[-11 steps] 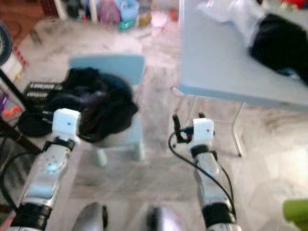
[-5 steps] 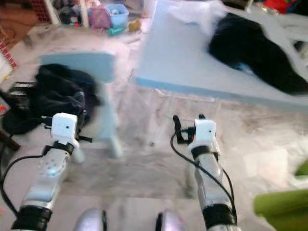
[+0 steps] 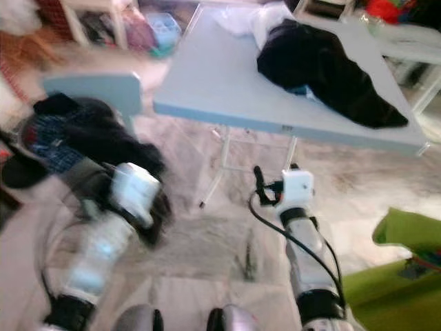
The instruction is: Hang hanger
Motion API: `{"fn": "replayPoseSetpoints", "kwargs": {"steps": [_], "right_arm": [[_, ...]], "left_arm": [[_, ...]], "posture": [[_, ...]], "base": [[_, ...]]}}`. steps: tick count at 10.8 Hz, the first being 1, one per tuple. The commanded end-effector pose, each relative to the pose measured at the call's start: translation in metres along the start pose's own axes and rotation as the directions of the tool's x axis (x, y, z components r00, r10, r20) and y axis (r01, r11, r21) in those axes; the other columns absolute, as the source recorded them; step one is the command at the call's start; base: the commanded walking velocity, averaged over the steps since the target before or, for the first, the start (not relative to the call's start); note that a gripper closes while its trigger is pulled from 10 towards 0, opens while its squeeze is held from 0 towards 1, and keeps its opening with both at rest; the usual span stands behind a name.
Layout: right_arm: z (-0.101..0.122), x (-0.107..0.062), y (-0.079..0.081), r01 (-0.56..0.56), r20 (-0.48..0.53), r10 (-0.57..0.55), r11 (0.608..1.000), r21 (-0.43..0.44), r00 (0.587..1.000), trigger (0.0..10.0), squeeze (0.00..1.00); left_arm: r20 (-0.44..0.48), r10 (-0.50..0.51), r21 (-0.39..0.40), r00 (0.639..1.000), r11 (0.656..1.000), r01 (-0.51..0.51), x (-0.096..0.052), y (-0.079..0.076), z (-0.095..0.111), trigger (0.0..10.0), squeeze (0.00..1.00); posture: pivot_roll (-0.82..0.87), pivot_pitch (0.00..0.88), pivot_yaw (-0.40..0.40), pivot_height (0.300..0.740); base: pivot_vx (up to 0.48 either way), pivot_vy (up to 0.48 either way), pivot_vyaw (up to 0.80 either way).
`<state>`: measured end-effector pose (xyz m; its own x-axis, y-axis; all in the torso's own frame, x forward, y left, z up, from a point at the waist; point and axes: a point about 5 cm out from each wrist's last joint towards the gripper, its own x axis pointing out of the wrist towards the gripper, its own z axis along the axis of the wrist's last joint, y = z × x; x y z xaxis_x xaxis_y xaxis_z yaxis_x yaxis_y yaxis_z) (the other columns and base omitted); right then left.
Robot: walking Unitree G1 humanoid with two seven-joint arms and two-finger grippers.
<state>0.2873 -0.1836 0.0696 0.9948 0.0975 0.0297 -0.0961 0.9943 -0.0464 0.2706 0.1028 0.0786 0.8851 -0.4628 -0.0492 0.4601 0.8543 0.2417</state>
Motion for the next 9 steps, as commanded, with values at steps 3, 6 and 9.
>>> {"fn": "replayPoseSetpoints", "kwargs": {"steps": [3, 6, 9], "right_arm": [[-0.002, 0.0, 0.001, 0.012, -0.003, -0.012, 1.0, -0.011, 1.0, 10.0, 0.0], [0.0, 0.003, 0.0, 0.018, -0.004, -0.018, 0.999, -0.038, 1.0, 10.0, 0.0], [-0.002, 0.006, -0.002, 0.038, -0.015, -0.038, 0.998, -0.048, 0.999, 10.0, 0.0]], "left_arm": [[-0.125, -0.144, -0.029, 0.982, 0.99, 0.141, -0.009, -0.022, -0.022, 10.0, 0.0], [-0.213, 0.069, -0.083, 0.975, 0.993, -0.088, -0.015, 0.015, -0.039, 10.0, 0.0], [-0.209, 0.19, -0.086, 0.959, 0.974, -0.211, -0.03, 0.046, -0.042, 10.0, 0.0]], "posture": [[0.04, 0.074, -0.068, 0.74], [0.05, 0.096, -0.081, 0.74], [0.05, 0.112, -0.062, 0.74]], "base": [[0.0, 0.0, 0.0], [0.0, 0.0, 0.0], [0.0, 0.283, 0.0]]}}
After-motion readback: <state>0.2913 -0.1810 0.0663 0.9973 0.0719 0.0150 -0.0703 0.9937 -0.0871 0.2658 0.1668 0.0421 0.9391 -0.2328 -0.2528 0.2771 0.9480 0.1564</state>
